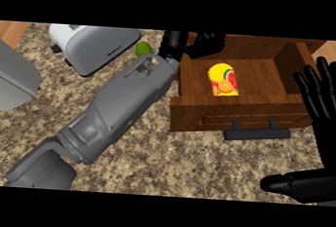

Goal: Pick up the cup, place it into the drawer and close the drawer

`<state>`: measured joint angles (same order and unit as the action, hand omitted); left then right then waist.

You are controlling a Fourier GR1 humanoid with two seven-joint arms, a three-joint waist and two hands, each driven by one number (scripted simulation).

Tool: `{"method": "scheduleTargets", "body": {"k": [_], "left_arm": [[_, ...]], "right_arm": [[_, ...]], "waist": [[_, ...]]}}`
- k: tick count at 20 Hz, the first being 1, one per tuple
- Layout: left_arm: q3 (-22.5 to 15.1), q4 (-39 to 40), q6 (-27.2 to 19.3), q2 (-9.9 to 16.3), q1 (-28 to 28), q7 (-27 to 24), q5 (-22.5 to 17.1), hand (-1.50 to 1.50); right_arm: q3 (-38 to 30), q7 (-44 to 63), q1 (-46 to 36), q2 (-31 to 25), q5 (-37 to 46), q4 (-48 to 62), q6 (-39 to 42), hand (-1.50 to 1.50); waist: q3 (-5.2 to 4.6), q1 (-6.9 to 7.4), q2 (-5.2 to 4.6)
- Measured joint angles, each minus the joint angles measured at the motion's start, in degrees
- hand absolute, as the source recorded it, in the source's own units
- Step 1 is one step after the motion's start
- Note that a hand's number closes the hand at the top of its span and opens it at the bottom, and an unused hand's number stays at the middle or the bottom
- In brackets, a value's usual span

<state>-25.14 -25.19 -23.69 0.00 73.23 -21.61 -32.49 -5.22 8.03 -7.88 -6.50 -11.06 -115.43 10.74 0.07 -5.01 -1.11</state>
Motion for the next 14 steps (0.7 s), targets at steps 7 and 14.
{"method": "scheduleTargets", "body": {"k": [7, 14], "left_arm": [[-6.9, 3.0, -3.3, 0.0, 2.6, 3.1, -0.5, -1.5], [-8.5, 1.7, -4.0, 0.0, 2.3, 1.8, -4.4, -1.5]], "right_arm": [[1.0, -1.0, -1.2, 0.8, 0.3, 1.2, 0.1, -1.5], [1.6, -0.6, -1.3, 1.4, -0.9, 0.6, 0.3, -1.5]], "waist": [[0.04, -1.18, -0.3], [0.01, -1.39, -0.35]]}}
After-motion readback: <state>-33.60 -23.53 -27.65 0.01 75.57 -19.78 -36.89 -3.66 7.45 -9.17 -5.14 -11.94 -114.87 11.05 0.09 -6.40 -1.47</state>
